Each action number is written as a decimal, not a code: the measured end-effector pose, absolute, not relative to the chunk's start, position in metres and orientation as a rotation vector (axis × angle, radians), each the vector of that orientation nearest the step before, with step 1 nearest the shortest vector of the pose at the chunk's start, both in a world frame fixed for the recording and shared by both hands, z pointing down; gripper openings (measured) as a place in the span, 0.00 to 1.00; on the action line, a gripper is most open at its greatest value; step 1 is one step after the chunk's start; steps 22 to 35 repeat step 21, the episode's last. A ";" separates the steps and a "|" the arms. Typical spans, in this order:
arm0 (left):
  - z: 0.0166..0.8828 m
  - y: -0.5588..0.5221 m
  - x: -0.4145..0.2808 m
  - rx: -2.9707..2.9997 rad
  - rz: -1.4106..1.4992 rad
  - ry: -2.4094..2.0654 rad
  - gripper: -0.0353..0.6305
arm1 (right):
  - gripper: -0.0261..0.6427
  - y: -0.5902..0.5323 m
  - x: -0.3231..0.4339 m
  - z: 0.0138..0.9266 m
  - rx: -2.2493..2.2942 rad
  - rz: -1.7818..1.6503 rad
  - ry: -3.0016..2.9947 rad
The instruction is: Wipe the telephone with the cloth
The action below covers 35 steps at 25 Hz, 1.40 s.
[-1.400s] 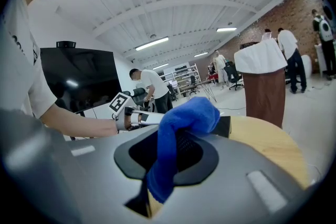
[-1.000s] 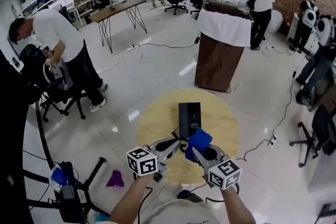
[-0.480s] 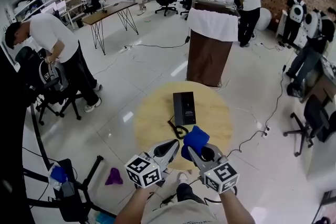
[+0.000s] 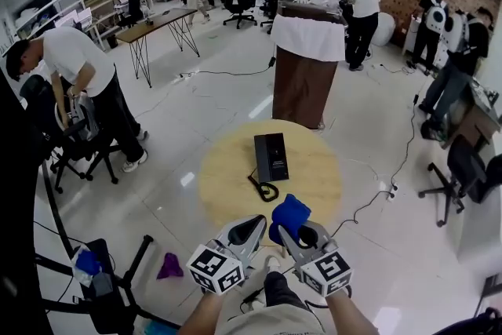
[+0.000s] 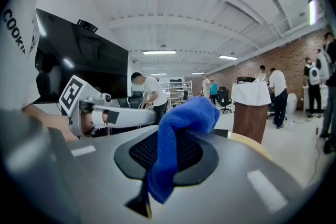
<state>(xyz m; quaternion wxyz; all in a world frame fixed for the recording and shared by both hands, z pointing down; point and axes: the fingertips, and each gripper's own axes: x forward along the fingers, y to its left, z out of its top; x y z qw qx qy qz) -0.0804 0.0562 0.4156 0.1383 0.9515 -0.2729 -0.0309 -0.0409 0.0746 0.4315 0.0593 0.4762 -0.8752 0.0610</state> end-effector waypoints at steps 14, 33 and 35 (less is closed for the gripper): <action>0.401 0.080 -0.082 2.759 -0.134 -0.874 0.05 | 0.13 0.108 -0.030 0.432 1.550 0.166 -2.587; 0.413 0.091 -0.080 2.737 -0.120 -0.883 0.05 | 0.13 0.123 -0.028 0.437 1.563 0.189 -2.561; 0.413 0.091 -0.080 2.737 -0.120 -0.883 0.05 | 0.13 0.123 -0.028 0.437 1.563 0.189 -2.561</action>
